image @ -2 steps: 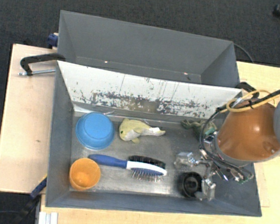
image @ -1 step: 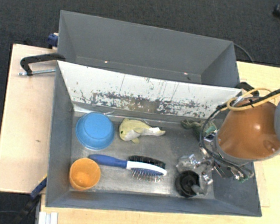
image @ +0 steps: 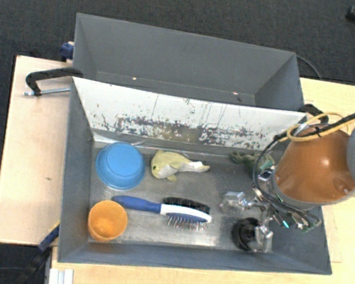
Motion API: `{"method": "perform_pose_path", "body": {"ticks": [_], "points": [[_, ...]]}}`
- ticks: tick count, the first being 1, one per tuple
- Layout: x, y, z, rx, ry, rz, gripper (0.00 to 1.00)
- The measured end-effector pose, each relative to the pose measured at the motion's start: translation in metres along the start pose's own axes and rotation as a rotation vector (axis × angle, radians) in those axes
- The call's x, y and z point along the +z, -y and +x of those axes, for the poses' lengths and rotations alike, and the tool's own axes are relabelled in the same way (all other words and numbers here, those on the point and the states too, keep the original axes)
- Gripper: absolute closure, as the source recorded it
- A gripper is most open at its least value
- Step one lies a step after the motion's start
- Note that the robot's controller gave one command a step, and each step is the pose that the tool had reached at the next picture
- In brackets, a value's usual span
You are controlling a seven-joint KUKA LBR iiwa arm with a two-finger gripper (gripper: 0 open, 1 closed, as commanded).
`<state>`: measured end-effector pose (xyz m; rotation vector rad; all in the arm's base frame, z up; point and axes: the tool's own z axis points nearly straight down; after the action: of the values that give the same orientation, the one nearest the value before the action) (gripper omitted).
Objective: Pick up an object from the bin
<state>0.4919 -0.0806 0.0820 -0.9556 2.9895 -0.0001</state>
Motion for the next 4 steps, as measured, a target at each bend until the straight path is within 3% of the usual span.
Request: {"method": "perform_pose_path", "body": {"ticks": [1,2,3,4], "points": [[0.011,0.019,0.006,-0.492,0.002,0.002,0.00],[0.007,0.020,0.005,-0.491,0.002,0.005,1.00],[0.011,0.018,0.006,-0.491,0.000,-0.001,0.00],[0.003,0.050,0.033,-0.678,0.005,-0.005,0.00]]}}
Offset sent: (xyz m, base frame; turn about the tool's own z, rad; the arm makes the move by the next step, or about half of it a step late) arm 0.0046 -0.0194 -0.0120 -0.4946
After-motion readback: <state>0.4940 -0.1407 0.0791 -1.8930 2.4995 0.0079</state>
